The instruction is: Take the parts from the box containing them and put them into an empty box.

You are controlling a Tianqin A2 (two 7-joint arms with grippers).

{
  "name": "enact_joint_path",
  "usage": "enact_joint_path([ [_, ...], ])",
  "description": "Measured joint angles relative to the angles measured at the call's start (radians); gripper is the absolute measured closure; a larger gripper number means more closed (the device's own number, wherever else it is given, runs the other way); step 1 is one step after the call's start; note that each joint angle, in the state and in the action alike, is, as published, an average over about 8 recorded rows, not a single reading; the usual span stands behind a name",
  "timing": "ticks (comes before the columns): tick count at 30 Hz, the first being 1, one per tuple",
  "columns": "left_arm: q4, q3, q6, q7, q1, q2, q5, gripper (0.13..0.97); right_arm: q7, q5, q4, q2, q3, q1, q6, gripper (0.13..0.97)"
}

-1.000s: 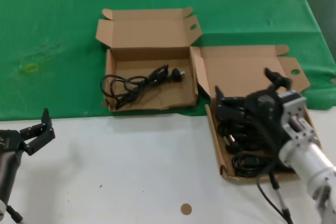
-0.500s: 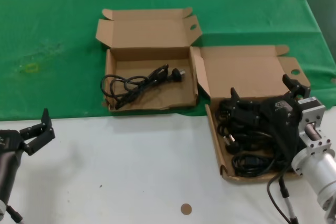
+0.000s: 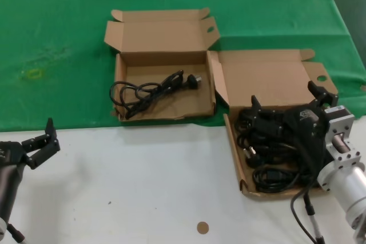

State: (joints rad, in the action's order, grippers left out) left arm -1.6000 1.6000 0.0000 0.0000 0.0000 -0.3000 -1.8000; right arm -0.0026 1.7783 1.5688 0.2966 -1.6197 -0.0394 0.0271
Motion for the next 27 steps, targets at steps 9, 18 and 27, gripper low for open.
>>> enact_joint_path([
  [9,0.000,0.000,0.000,0.000,0.000,0.000,0.000,0.132,0.000,0.000,0.000,0.000,0.000,0.000,0.000,0.129],
  [18,0.000,0.000,0.000,0.000,0.000,0.000,0.000,0.132,0.000,0.000,0.000,0.000,0.000,0.000,0.000,0.129],
  [27,0.000,0.000,0.000,0.000,0.000,0.000,0.000,0.132,0.000,0.000,0.000,0.000,0.000,0.000,0.000,0.129],
])
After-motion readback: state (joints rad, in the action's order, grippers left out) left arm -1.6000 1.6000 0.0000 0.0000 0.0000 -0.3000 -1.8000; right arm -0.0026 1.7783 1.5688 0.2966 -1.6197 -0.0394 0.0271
